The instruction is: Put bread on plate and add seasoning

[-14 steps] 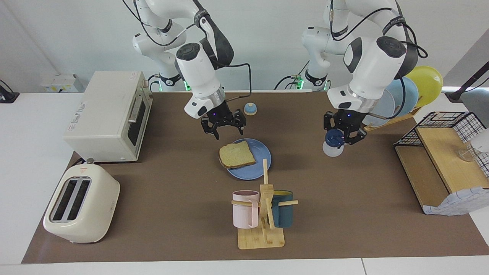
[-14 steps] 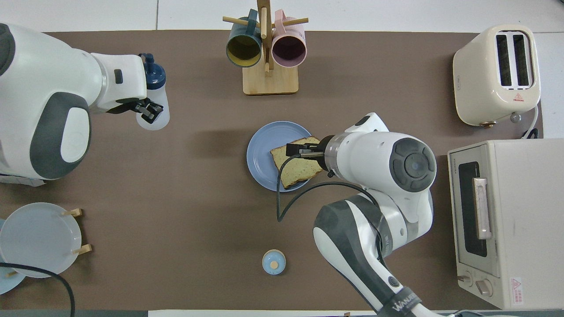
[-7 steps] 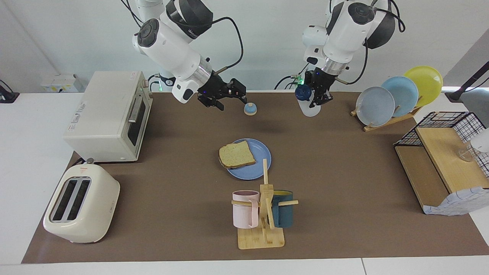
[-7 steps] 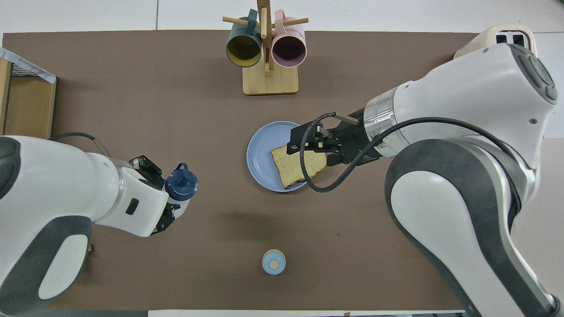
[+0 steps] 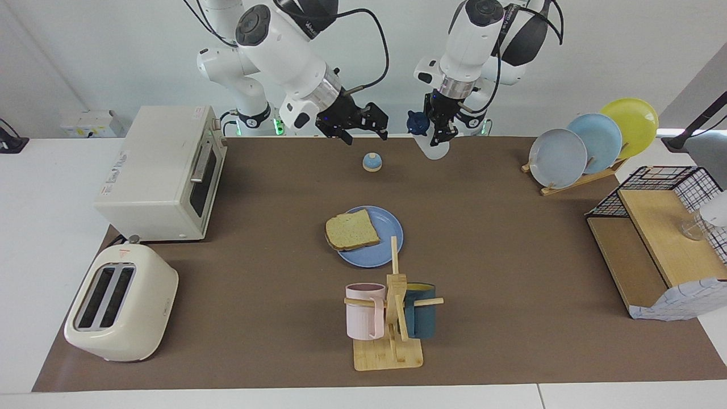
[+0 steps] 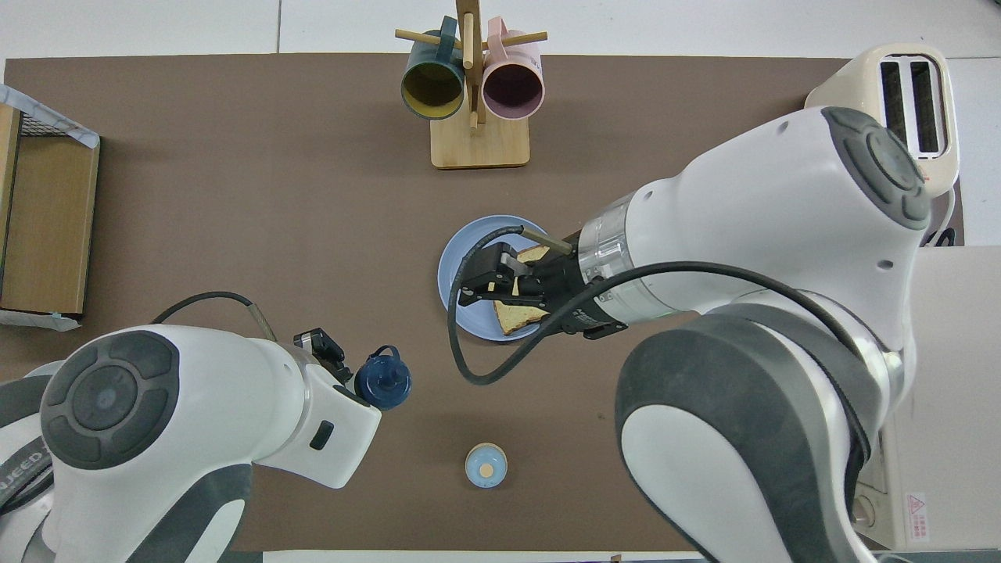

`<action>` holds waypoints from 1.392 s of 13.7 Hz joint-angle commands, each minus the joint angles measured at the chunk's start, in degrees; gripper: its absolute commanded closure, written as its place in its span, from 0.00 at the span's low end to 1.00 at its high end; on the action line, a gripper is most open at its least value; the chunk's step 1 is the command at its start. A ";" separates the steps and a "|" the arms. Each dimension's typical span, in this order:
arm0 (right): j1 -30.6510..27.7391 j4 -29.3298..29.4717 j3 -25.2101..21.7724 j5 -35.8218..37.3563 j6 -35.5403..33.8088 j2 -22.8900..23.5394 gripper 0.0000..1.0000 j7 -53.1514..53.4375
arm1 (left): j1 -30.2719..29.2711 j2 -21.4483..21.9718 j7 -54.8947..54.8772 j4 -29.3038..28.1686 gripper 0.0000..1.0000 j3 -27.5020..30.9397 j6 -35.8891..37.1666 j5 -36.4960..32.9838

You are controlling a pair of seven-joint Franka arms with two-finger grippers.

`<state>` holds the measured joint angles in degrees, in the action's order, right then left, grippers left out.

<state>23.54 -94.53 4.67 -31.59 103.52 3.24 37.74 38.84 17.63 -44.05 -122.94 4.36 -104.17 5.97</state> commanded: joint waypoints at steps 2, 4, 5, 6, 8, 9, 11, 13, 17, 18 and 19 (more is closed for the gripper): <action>3.00 4.87 0.43 1.61 -3.57 0.19 0.12 2.34 | 0.45 2.59 1.68 -2.83 1.00 -0.05 -1.82 0.27; 3.18 5.23 1.91 1.44 -2.37 0.10 0.37 2.78 | 0.45 2.59 2.65 -2.83 1.00 -0.23 -2.26 0.27; 3.18 5.15 2.62 1.70 -0.62 0.10 0.38 3.82 | 0.45 2.68 2.74 -2.91 1.00 -0.32 -2.44 0.27; 3.18 5.23 2.80 1.70 0.36 0.19 0.40 4.53 | 0.45 2.59 2.92 -2.92 1.00 -0.32 -2.52 0.27; 6.06 4.71 2.72 2.05 4.57 0.28 0.46 6.20 | 0.45 2.68 3.27 -3.00 1.00 -0.32 -2.52 0.27; 6.52 4.18 2.80 2.75 6.24 0.45 0.49 6.21 | 0.45 2.68 3.27 -3.18 1.00 -0.32 -2.61 0.27; 7.31 3.83 2.80 4.68 6.78 0.81 0.53 5.86 | 0.36 2.68 3.36 -3.18 1.00 -0.32 -2.96 0.36; 7.40 3.74 2.80 4.87 6.00 0.72 0.56 5.60 | 0.36 2.68 3.36 -3.18 1.00 -0.32 -2.96 0.27; 7.84 2.77 2.80 4.87 6.08 0.19 0.60 5.42 | 0.36 2.68 3.36 -3.18 1.00 -0.32 -2.96 0.27; 8.54 2.42 2.72 4.87 6.43 0.19 0.60 5.50 | 0.36 2.68 3.36 -3.18 1.00 -0.32 -3.05 0.27; 8.72 1.99 2.80 4.95 6.61 0.02 0.60 5.51 | 0.36 2.68 3.36 -3.18 1.00 -0.32 -3.05 0.36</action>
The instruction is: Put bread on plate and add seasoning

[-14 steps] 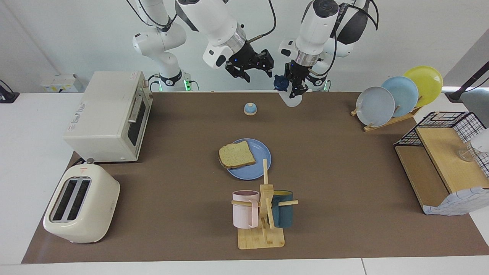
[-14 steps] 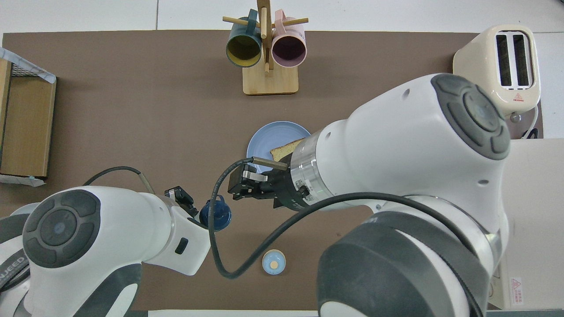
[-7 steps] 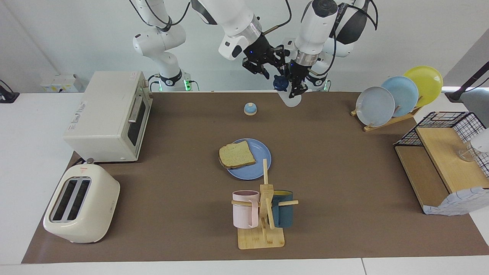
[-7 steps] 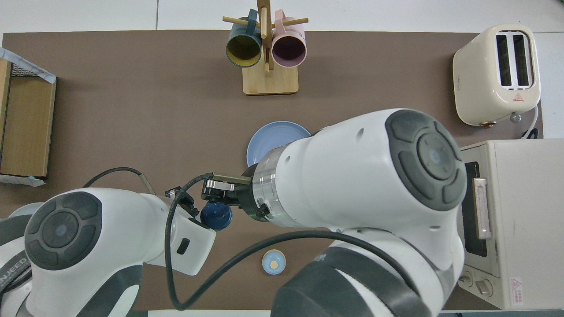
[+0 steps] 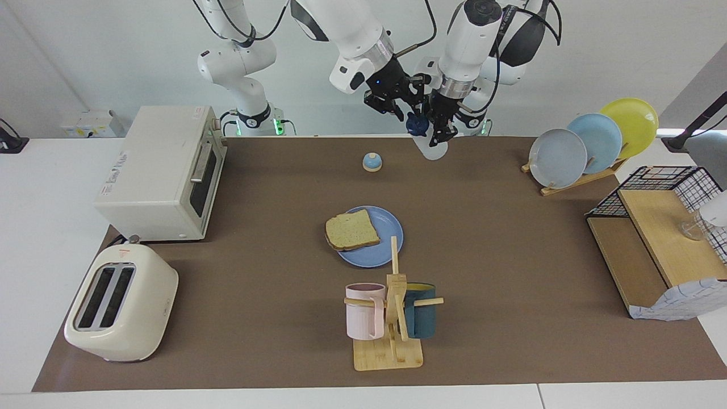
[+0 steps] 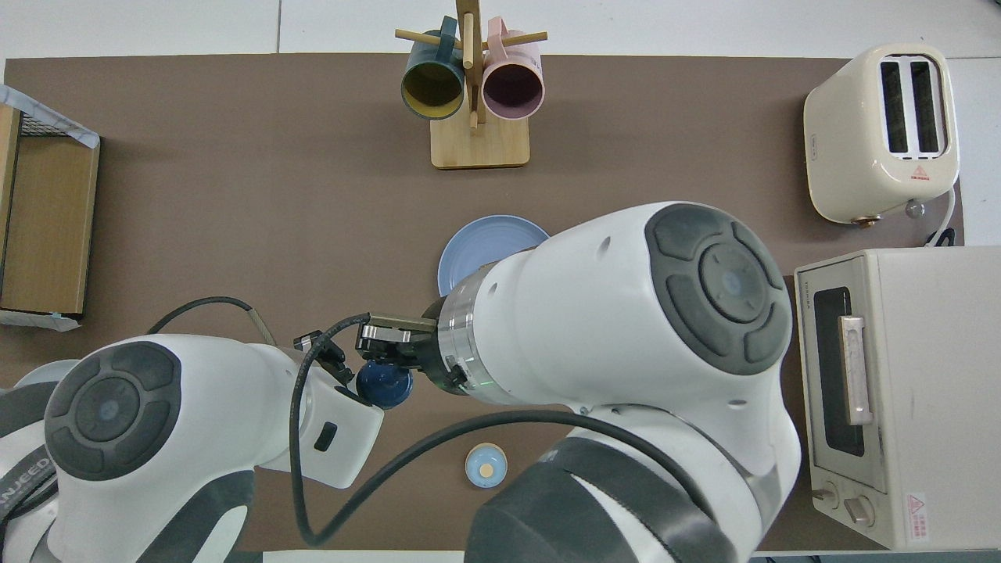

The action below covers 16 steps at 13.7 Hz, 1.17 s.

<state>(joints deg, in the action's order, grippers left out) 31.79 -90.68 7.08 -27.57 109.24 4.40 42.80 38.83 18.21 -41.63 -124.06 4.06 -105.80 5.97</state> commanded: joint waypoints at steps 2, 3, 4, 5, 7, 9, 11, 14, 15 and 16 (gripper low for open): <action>0.64 -2.65 0.39 1.29 0.98 -1.59 0.60 0.36 | 0.36 2.10 0.93 -2.07 1.00 -0.02 -1.43 0.27; 0.64 -3.01 0.39 1.29 0.98 -1.85 0.61 0.27 | 0.36 2.10 1.11 -2.07 1.00 -0.02 -1.43 0.27; 0.64 -3.10 0.39 1.47 0.98 -1.94 0.66 0.27 | 0.36 2.10 1.20 -2.07 1.00 -0.02 -1.43 0.27; 0.64 -3.01 0.39 1.47 0.98 -1.85 0.73 0.27 | 0.36 2.10 1.20 -2.07 1.00 -0.02 -1.43 0.27; 0.64 -3.01 0.39 1.47 1.07 -1.85 1.00 0.45 | 0.36 2.10 1.20 -2.07 1.00 -0.02 -1.43 0.27; 0.12 -2.66 0.30 0.42 1.77 -1.50 1.00 1.15 | 0.36 2.10 1.28 -2.07 1.00 -0.02 -1.43 0.27; -0.50 -1.96 0.04 -1.41 2.91 -0.97 1.00 2.55 | 0.36 2.10 1.37 -2.07 1.00 -0.02 -1.52 0.27; -1.73 -1.96 -0.40 -5.90 8.44 -1.59 1.00 7.63 | 0.36 2.10 2.43 -2.07 1.00 -0.02 -1.43 0.27; -1.73 -1.96 -0.40 -6.96 9.41 -1.68 1.00 8.35 | 0.45 2.10 2.52 -2.07 1.00 -0.10 -1.43 0.27; -1.82 -1.96 -0.40 -7.31 10.20 -1.68 1.00 8.62 | 0.45 2.10 2.95 -2.07 1.00 -0.28 -1.43 0.27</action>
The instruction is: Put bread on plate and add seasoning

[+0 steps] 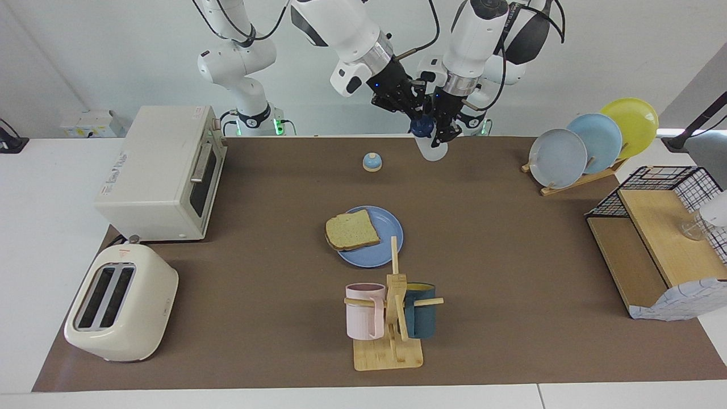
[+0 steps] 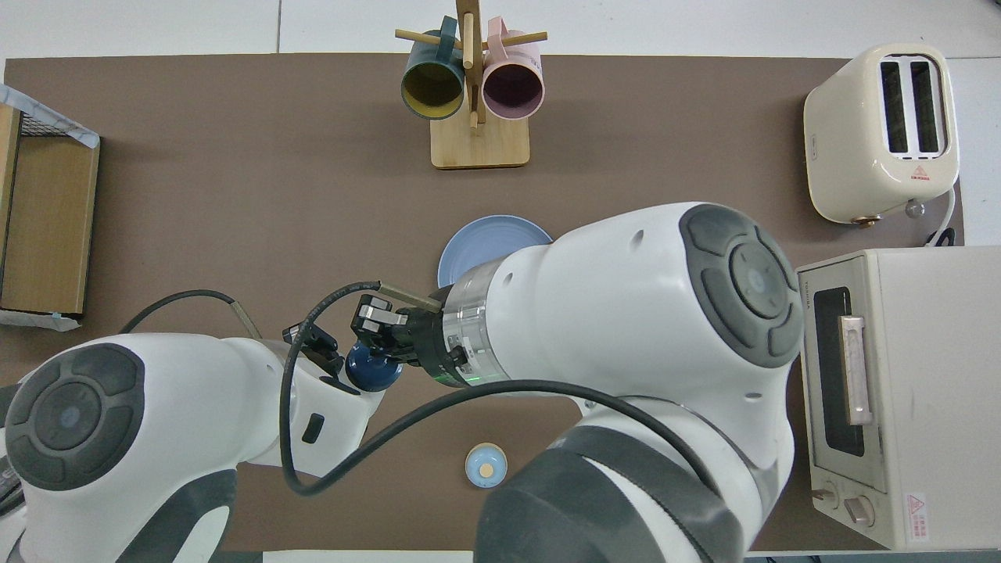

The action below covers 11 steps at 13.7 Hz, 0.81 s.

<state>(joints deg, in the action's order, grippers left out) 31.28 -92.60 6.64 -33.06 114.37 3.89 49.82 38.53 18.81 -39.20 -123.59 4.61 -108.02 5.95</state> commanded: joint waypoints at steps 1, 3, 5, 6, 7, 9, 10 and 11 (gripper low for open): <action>-1.40 -0.04 0.04 -2.01 5.24 -1.25 1.00 1.68 | 0.75 1.49 0.70 -2.54 1.00 -1.35 0.88 0.29; -1.48 -0.21 0.04 -2.10 5.95 -1.25 1.00 1.94 | 0.75 1.49 0.79 -2.54 1.00 -1.45 0.97 0.29; -1.49 -0.56 -0.05 -1.92 6.30 -1.43 1.00 2.03 | 0.66 1.49 0.79 -2.54 1.00 -1.53 1.05 0.29; -1.49 -1.17 -0.05 -1.83 6.21 -1.95 1.00 1.68 | 0.66 1.49 0.79 -2.54 1.00 -1.53 1.05 0.29; -1.40 -1.88 -0.05 -1.75 6.13 -2.22 1.00 1.59 | 0.66 1.49 0.79 -2.54 1.00 -1.53 1.05 0.29; -1.48 -2.58 -0.14 -1.05 4.73 -2.65 0.01 1.59 | 0.66 1.49 0.79 -2.54 1.00 -1.53 1.05 0.29; -1.66 -2.76 -0.40 -0.78 1.33 -3.09 0.00 1.85 | 0.66 1.49 0.79 -2.54 1.00 -1.53 1.05 0.29; -2.36 -3.11 -0.40 -0.78 0.33 -3.36 0.00 1.77 | 0.49 1.41 0.79 -2.45 1.00 -1.53 1.05 0.29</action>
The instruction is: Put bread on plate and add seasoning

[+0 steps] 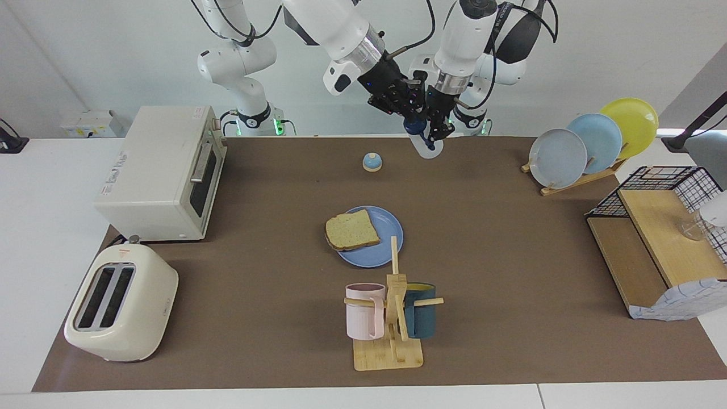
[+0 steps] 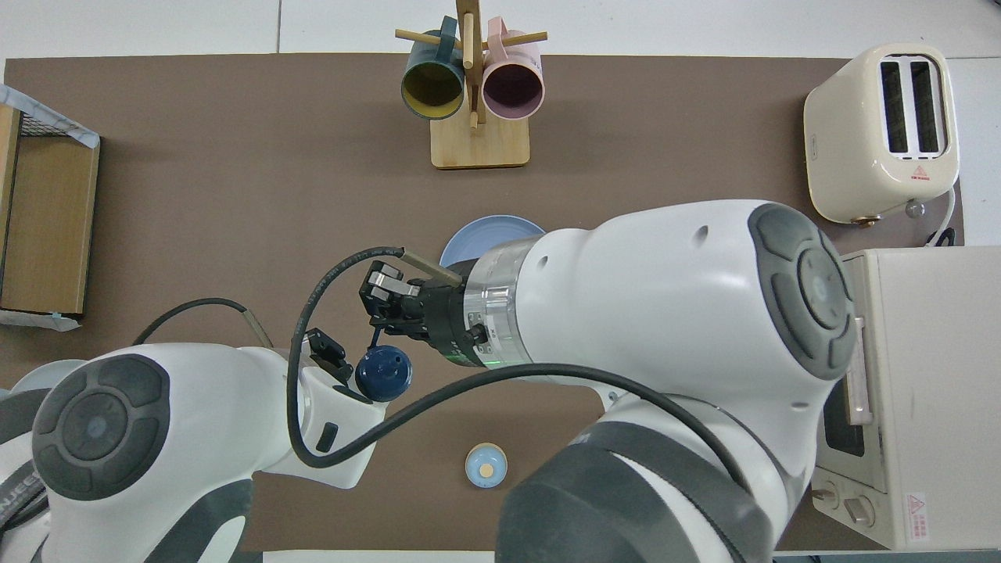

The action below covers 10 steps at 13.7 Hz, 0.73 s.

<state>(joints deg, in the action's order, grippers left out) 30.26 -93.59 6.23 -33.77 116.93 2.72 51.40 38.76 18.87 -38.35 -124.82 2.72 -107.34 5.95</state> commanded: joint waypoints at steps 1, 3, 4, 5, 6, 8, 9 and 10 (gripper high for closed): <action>-1.87 -2.39 0.01 0.02 -3.02 -2.28 0.00 -0.41 | 0.18 1.35 -0.06 -1.21 1.00 0.36 0.29 0.29; -3.10 -1.69 -0.08 6.47 -1.01 -1.67 0.00 -5.83 | -0.43 0.91 0.03 -0.69 1.00 0.44 0.11 -0.06; -4.50 -1.69 0.01 11.83 -2.22 -1.67 0.00 -11.00 | -0.79 0.65 0.03 -0.34 1.00 0.53 0.02 -0.94; -7.30 -1.60 -0.08 14.67 -6.06 -1.75 0.00 -16.45 | -1.14 0.21 0.12 0.45 1.00 0.45 -0.50 -3.03; -9.76 -1.16 -0.16 15.39 -9.32 -1.93 0.00 -21.11 | -1.14 -2.06 0.56 1.68 1.00 0.53 -0.77 -4.88; -15.38 -0.29 -0.34 23.78 -14.69 -2.02 0.00 -29.91 | -0.70 -6.80 3.45 5.98 1.00 0.44 -0.33 -9.53; -17.06 1.37 -0.43 27.93 -17.50 -1.76 0.00 -32.56 | -0.44 -8.04 3.55 7.74 1.00 0.44 -0.16 -11.30; -18.65 3.04 -0.51 30.67 -21.53 -1.32 0.00 -34.15 | -0.09 -10.32 3.55 10.10 1.00 0.44 0.37 -14.19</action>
<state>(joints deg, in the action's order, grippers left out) 14.01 -92.84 5.21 -7.99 100.73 1.68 20.80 37.94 13.64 -36.15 -120.41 3.16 -107.97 -4.22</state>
